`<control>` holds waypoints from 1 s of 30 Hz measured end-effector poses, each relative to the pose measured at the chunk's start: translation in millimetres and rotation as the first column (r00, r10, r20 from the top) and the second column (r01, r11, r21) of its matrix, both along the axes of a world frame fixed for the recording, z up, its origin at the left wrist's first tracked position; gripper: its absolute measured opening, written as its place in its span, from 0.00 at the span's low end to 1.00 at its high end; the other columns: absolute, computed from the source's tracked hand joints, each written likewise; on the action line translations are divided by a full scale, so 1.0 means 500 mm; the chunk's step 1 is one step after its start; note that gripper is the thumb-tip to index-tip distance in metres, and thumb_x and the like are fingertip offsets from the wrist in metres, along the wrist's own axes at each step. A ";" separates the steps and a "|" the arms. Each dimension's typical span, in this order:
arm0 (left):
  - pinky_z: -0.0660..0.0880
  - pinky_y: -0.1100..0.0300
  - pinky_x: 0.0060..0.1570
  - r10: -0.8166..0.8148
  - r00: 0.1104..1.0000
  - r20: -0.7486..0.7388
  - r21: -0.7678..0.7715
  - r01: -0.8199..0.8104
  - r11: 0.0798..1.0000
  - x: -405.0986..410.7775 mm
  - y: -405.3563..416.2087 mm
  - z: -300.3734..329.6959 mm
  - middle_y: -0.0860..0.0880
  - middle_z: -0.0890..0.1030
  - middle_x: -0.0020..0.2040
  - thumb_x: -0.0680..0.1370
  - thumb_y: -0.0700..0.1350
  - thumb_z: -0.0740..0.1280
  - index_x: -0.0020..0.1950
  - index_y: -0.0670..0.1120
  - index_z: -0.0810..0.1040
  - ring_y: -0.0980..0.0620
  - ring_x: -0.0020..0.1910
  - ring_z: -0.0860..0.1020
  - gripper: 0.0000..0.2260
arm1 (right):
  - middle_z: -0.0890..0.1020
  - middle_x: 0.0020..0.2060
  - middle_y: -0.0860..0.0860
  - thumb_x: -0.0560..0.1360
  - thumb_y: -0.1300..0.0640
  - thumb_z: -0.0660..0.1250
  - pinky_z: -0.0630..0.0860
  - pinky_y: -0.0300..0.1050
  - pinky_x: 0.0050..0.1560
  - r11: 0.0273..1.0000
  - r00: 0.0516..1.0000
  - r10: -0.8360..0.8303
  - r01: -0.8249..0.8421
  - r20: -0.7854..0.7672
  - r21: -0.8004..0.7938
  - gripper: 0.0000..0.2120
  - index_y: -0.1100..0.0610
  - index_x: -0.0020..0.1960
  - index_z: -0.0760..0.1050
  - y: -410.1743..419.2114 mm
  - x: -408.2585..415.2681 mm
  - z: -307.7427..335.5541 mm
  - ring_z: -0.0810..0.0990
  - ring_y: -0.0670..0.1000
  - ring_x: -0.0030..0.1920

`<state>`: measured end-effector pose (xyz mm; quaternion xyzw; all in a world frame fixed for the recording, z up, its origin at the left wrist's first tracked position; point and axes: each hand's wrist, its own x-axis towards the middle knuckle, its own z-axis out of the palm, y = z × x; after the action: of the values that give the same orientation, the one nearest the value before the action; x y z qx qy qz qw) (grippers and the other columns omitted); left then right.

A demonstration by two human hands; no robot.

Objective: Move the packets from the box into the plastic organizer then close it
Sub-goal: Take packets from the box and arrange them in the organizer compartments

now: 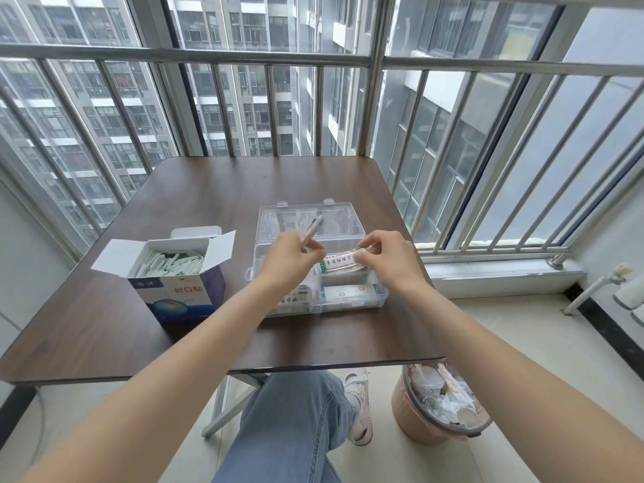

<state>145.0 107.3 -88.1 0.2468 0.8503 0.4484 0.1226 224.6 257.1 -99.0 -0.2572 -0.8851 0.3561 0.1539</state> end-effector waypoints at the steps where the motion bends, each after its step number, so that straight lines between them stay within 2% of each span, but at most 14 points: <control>1: 0.64 0.65 0.32 -0.017 1.000 -0.013 -0.038 0.016 0.999 -0.002 0.003 0.000 0.51 0.72 0.34 0.77 0.42 0.67 0.49 0.43 0.81 0.55 0.34 0.70 0.05 | 0.78 0.37 0.51 0.72 0.57 0.70 0.63 0.39 0.39 1.000 1.000 -0.005 0.005 -0.003 -0.007 0.06 0.58 0.48 0.80 0.000 0.000 0.001 0.75 0.50 0.43; 4: 0.64 0.62 0.32 -0.046 0.998 -0.036 -0.108 0.041 0.993 -0.009 0.013 -0.006 0.53 0.69 0.32 0.76 0.43 0.69 0.51 0.43 0.81 0.58 0.32 0.68 0.06 | 0.78 0.38 0.51 0.72 0.57 0.71 0.64 0.39 0.41 1.000 1.000 -0.011 0.011 0.004 -0.018 0.07 0.58 0.48 0.80 -0.001 0.000 0.001 0.76 0.50 0.43; 9: 0.65 0.60 0.36 -0.050 0.998 -0.046 -0.148 0.043 0.988 -0.016 0.021 -0.014 0.52 0.70 0.32 0.74 0.43 0.72 0.51 0.44 0.81 0.54 0.34 0.70 0.08 | 0.78 0.36 0.49 0.71 0.57 0.73 0.65 0.40 0.40 0.999 1.000 -0.007 0.007 0.001 -0.031 0.08 0.57 0.48 0.80 -0.001 0.002 0.002 0.76 0.49 0.42; 13: 0.64 0.62 0.31 -0.066 0.996 -0.061 -0.147 0.057 0.988 -0.020 0.024 -0.011 0.52 0.71 0.31 0.72 0.41 0.72 0.44 0.44 0.82 0.55 0.32 0.69 0.02 | 0.73 0.29 0.46 0.68 0.55 0.76 0.65 0.37 0.33 0.980 0.996 -0.040 0.025 -0.074 -0.198 0.09 0.56 0.45 0.80 0.004 -0.002 -0.003 0.71 0.44 0.32; 17: 0.61 0.64 0.30 -0.032 0.999 0.011 -0.038 0.032 0.999 -0.028 0.022 -0.003 0.51 0.72 0.30 0.75 0.39 0.70 0.42 0.43 0.82 0.56 0.30 0.67 0.03 | 0.77 0.34 0.52 0.68 0.56 0.76 0.65 0.35 0.29 0.872 0.984 -0.099 0.013 -0.151 -0.489 0.08 0.56 0.42 0.78 0.003 0.005 0.002 0.70 0.42 0.26; 21: 0.65 0.63 0.33 0.004 0.997 0.075 0.038 -0.007 0.999 -0.035 0.023 0.003 0.45 0.80 0.38 0.76 0.39 0.68 0.39 0.46 0.81 0.51 0.35 0.71 0.07 | 0.78 0.34 0.53 0.72 0.61 0.72 0.66 0.33 0.24 0.704 0.969 -0.148 -0.037 -0.198 -0.709 0.03 0.59 0.44 0.79 0.016 0.014 0.010 0.70 0.43 0.24; 25: 0.61 0.71 0.22 -0.038 0.996 0.085 -0.043 0.042 0.998 -0.031 0.033 0.013 0.50 0.73 0.32 0.77 0.38 0.67 0.45 0.41 0.81 0.54 0.28 0.65 0.04 | 0.79 0.32 0.52 0.74 0.62 0.69 0.73 0.30 0.29 0.633 0.953 -0.192 -0.060 -0.232 -0.771 0.05 0.63 0.41 0.79 0.037 0.024 0.017 0.74 0.41 0.25; 30: 0.61 0.64 0.28 -0.072 0.994 0.085 -0.145 0.084 0.986 -0.030 0.050 0.010 0.50 0.69 0.28 0.76 0.37 0.67 0.47 0.35 0.81 0.53 0.28 0.65 0.05 | 0.81 0.30 0.51 0.74 0.63 0.68 0.77 0.31 0.32 0.503 0.908 -0.304 -0.104 -0.289 -0.858 0.07 0.66 0.40 0.77 0.058 0.039 0.030 0.78 0.42 0.27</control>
<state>130.0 132.5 -83.2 0.2522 0.8654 0.3882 0.1919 244.2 285.9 -83.9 -0.2718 -0.5220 0.7818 0.2060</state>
